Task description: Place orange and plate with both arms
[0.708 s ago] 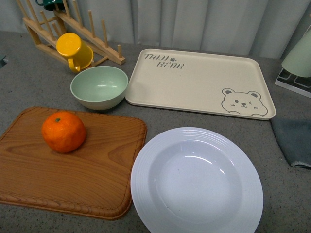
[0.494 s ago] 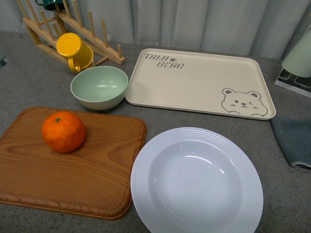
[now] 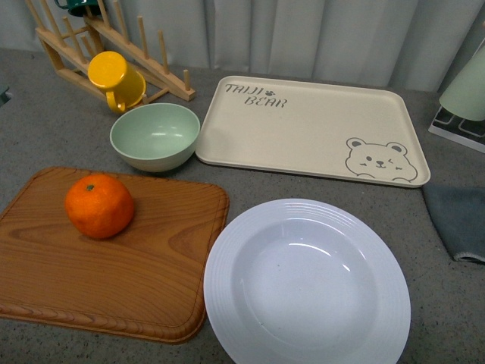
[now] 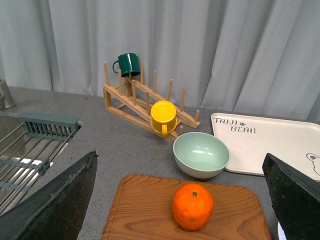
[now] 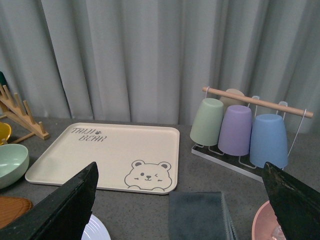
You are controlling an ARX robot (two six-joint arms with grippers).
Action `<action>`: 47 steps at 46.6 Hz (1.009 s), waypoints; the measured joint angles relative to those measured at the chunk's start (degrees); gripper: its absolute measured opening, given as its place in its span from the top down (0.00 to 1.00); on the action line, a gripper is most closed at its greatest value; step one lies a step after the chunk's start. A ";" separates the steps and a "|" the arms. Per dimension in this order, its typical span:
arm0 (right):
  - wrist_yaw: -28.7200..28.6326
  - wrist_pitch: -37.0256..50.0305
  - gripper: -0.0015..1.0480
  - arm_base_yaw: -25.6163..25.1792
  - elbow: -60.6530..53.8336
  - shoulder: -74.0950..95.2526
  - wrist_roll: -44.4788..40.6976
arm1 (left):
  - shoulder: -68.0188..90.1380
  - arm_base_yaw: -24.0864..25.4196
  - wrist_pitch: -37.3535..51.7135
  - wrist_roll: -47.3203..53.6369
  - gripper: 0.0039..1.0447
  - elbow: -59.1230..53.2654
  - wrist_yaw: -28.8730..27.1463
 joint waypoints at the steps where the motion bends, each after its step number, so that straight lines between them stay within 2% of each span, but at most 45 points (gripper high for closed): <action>1: 0.00 0.00 0.09 0.00 0.00 0.00 0.00 | 0.00 0.00 0.00 0.00 0.06 0.00 0.00; 47: 0.00 0.00 0.09 0.00 0.00 0.00 0.00 | 0.00 0.00 0.00 0.00 0.06 0.00 0.00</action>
